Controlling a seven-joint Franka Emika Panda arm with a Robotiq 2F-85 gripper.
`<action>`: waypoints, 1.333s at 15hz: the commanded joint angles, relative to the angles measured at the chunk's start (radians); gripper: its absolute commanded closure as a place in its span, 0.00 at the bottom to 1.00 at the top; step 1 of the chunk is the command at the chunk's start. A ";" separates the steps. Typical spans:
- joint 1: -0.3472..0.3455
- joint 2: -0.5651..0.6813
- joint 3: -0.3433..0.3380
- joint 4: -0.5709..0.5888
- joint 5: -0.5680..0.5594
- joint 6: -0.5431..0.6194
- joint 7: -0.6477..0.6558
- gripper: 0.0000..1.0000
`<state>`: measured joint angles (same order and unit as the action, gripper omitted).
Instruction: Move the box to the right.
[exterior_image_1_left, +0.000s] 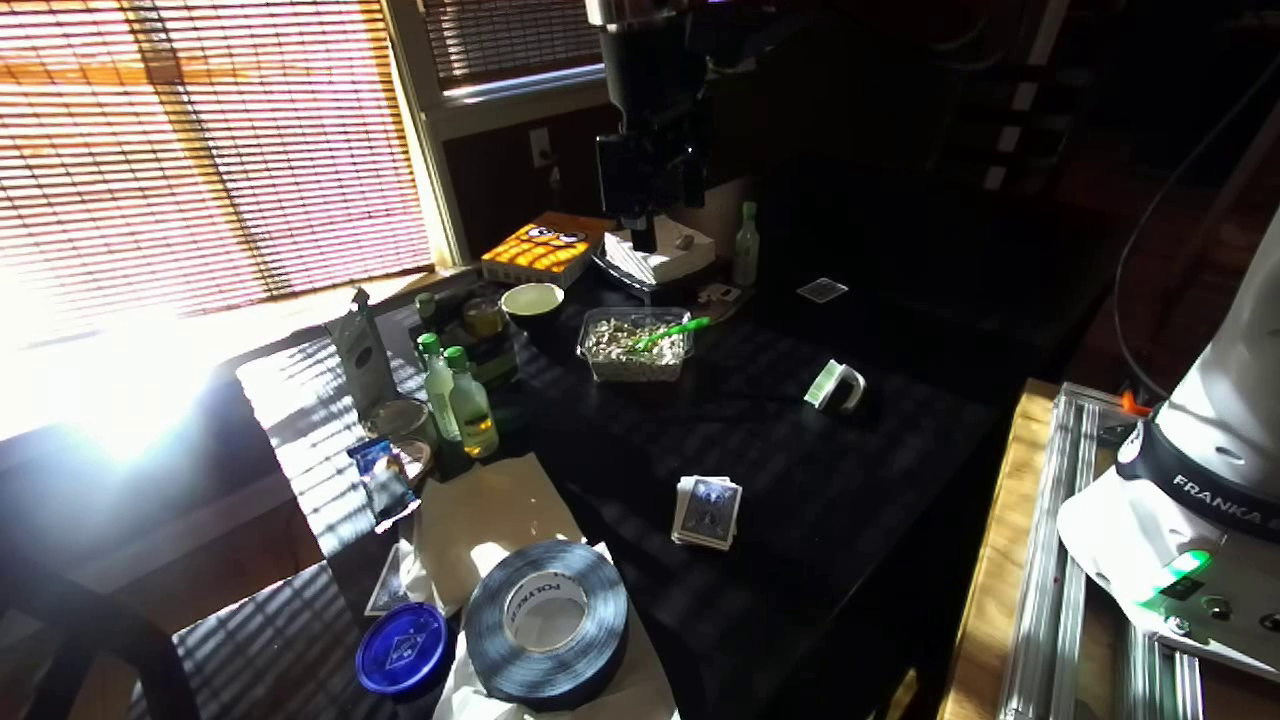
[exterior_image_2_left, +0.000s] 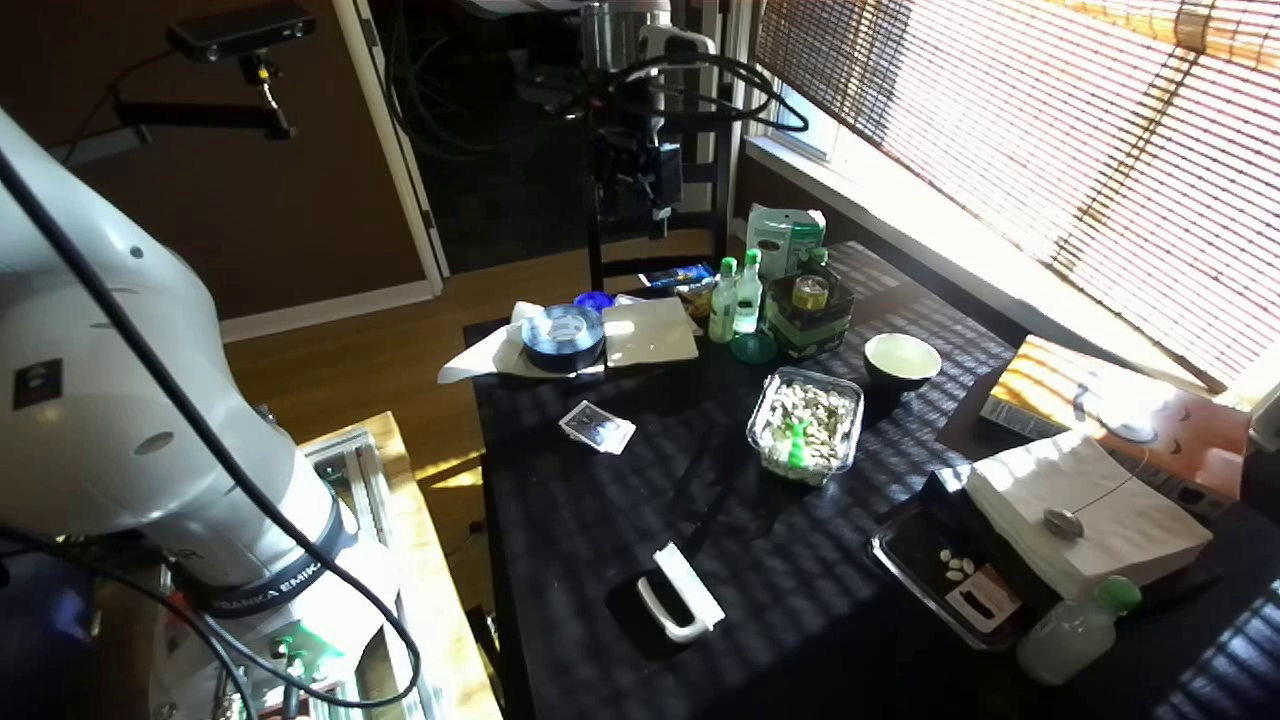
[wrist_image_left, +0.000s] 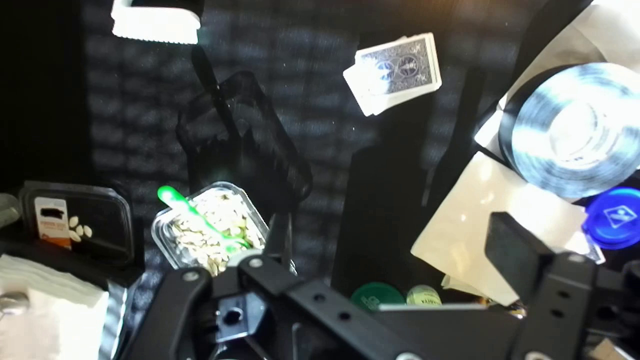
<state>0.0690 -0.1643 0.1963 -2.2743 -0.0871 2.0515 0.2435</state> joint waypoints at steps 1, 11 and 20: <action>0.025 0.055 -0.022 0.024 0.022 0.147 -0.065 0.00; 0.033 0.416 -0.048 0.383 0.071 0.225 -0.132 0.00; -0.014 0.561 -0.036 0.674 0.123 -0.097 -0.570 0.00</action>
<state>0.0672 0.3715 0.1542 -1.6697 0.0216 2.0740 -0.2026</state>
